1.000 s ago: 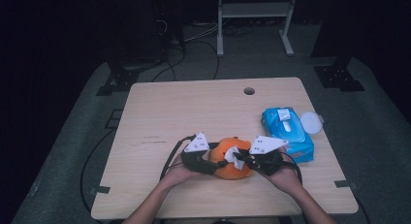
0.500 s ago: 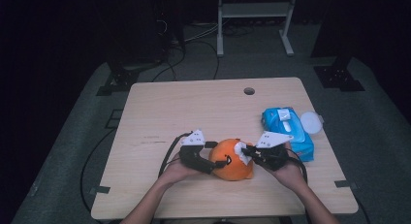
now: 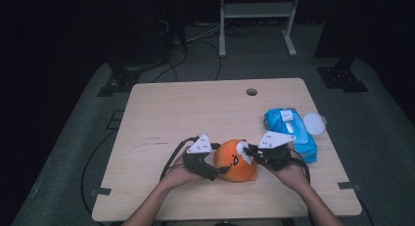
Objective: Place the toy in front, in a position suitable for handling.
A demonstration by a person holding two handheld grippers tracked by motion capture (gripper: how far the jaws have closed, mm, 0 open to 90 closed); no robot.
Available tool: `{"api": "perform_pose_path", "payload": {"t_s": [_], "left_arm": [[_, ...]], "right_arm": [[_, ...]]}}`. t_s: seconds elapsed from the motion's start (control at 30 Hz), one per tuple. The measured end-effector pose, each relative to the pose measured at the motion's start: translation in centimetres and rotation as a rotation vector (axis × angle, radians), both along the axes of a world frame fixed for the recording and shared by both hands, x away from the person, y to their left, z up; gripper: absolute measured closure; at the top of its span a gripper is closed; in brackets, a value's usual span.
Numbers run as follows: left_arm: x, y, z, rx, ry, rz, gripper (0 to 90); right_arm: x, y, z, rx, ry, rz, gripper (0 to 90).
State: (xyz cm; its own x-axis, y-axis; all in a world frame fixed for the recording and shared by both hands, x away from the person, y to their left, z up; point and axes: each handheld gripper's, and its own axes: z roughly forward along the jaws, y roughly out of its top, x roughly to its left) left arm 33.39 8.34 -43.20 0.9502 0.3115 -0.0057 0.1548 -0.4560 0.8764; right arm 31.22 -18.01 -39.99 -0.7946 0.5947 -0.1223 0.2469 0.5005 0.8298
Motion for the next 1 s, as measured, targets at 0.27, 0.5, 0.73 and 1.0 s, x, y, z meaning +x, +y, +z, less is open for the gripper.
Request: {"api": "perform_pose_path", "payload": {"t_s": [0.27, 0.5, 0.73, 1.0], "left_arm": [[-1.4, -1.7, 0.5, 0.043, -0.136, 0.004, 31.9], [-2.0, -1.7, 0.3, 0.061, -0.184, -0.015, 33.9], [-2.5, -2.4, 0.3, 0.076, -0.224, -0.059, 34.0], [-2.5, -1.9, 0.1, 0.078, -0.218, -0.059, 34.3]], "right_arm": [[-2.4, 3.1, 1.7, -0.011, -0.075, 0.101, 83.4], [-1.4, 2.2, 1.8, -0.014, -0.086, 0.031, 83.4], [-0.7, 1.4, 1.7, 0.036, -0.036, -0.003, 83.5], [0.5, 0.4, 1.0, 0.033, -0.012, -0.034, 83.5]]}}
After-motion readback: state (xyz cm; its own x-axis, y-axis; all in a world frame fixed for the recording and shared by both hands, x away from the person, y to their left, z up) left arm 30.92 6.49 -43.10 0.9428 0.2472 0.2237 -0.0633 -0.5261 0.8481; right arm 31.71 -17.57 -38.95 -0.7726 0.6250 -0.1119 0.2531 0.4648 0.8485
